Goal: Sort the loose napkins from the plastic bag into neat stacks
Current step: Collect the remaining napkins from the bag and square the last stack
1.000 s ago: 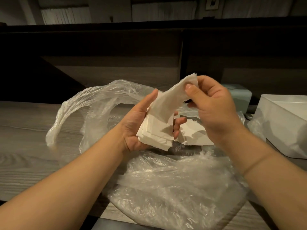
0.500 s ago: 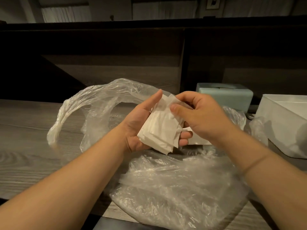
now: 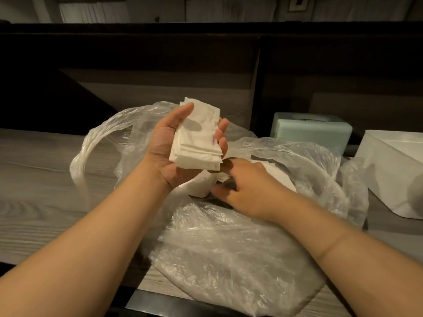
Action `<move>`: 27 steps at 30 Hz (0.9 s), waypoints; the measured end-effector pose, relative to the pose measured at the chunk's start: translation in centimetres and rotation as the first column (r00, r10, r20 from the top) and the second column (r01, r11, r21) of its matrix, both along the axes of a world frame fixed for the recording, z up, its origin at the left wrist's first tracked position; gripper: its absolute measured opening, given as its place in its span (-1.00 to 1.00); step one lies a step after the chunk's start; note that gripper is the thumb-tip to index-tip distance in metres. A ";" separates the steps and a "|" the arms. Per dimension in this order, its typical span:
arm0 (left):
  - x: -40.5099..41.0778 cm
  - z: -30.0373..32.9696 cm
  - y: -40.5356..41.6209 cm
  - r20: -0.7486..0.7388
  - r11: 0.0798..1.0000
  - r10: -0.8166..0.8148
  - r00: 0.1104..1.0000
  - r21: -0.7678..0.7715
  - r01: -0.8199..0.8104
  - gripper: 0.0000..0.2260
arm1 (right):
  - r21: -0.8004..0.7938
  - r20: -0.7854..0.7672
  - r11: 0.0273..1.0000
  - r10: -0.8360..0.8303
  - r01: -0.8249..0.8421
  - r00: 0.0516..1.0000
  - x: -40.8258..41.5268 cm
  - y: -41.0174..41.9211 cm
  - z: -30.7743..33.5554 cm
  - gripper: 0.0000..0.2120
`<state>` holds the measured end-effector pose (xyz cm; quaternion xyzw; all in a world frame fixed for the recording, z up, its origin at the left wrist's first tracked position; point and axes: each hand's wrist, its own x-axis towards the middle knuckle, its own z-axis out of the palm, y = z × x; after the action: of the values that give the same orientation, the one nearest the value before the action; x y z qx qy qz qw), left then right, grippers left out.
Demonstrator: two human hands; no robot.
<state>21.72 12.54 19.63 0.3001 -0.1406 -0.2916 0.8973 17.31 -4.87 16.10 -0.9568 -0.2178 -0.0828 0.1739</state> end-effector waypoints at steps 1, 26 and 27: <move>0.0 0.1 0.0 -0.022 1.000 0.023 0.999 -0.007 -0.024 -0.49 | -0.051 -0.028 0.998 0.018 -0.020 0.999 0.1 0.2 -0.1 -0.62; -0.2 -0.4 -0.2 0.000 0.998 0.000 1.000 0.056 0.000 -0.55 | 0.437 -0.177 0.899 0.057 0.026 0.983 -0.9 -2.8 2.6 -0.90; -0.3 -0.3 -0.2 -0.011 0.999 0.004 1.000 0.045 -0.003 -0.55 | 0.453 -0.211 0.892 0.086 0.019 0.974 -0.8 -3.2 2.9 -0.90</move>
<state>21.41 12.30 19.29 0.3187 -0.1283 -0.2949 0.8916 16.47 -8.03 18.98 -0.8894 -0.1880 -0.0190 0.4163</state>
